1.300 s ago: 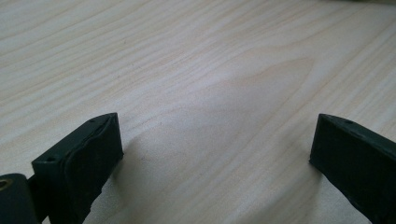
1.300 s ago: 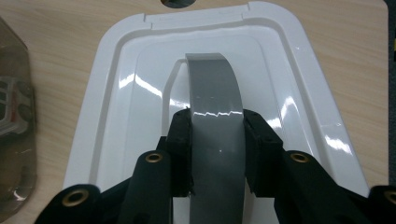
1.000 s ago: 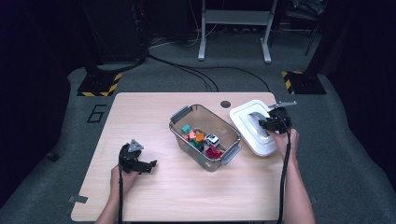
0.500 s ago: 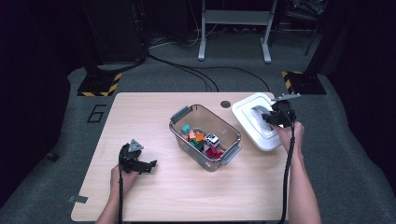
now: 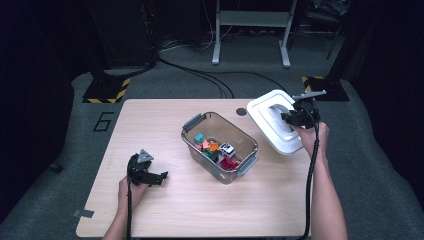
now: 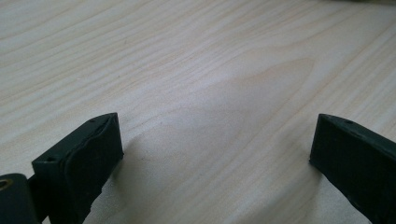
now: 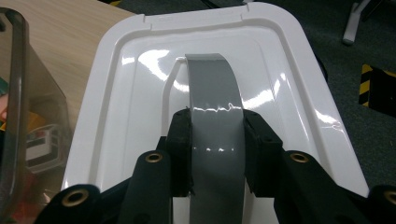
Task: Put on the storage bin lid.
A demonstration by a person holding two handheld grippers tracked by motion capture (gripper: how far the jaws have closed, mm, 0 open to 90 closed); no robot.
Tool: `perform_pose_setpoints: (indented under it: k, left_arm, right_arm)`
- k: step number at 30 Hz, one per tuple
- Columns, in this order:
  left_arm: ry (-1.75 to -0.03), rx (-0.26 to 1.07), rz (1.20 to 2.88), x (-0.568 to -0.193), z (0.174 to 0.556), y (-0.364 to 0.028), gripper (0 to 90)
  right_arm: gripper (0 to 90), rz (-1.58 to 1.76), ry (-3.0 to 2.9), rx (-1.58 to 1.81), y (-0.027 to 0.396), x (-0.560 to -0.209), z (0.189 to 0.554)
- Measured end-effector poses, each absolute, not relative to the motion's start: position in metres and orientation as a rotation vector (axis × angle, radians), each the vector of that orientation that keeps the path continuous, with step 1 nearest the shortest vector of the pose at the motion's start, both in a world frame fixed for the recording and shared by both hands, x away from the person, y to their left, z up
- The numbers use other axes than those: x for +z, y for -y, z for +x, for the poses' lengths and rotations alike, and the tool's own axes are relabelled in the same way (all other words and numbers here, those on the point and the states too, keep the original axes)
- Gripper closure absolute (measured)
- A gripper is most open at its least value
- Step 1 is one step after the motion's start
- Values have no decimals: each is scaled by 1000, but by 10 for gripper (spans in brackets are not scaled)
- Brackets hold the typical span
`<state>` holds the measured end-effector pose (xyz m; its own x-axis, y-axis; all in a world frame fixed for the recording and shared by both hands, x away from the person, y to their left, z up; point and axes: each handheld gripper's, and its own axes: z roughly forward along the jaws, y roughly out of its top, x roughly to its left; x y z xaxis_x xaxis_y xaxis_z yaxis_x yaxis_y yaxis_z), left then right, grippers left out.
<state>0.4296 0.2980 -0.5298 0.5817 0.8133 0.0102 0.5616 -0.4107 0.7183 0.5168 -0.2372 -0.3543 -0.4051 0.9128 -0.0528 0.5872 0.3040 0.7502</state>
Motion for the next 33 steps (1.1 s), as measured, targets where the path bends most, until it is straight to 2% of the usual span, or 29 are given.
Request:
perform_pose_setpoints:
  k: [14, 33]
  left_arm:
    - [-1090, 474, 2127, -530, 430, -298, 22]
    - [-1089, 474, 2128, -530, 430, -298, 22]
  right_arm:
    - [670, 1312, -2128, 973, 214, -334, 509]
    - [669, 1245, -2211, 1040, 164, -328, 504]
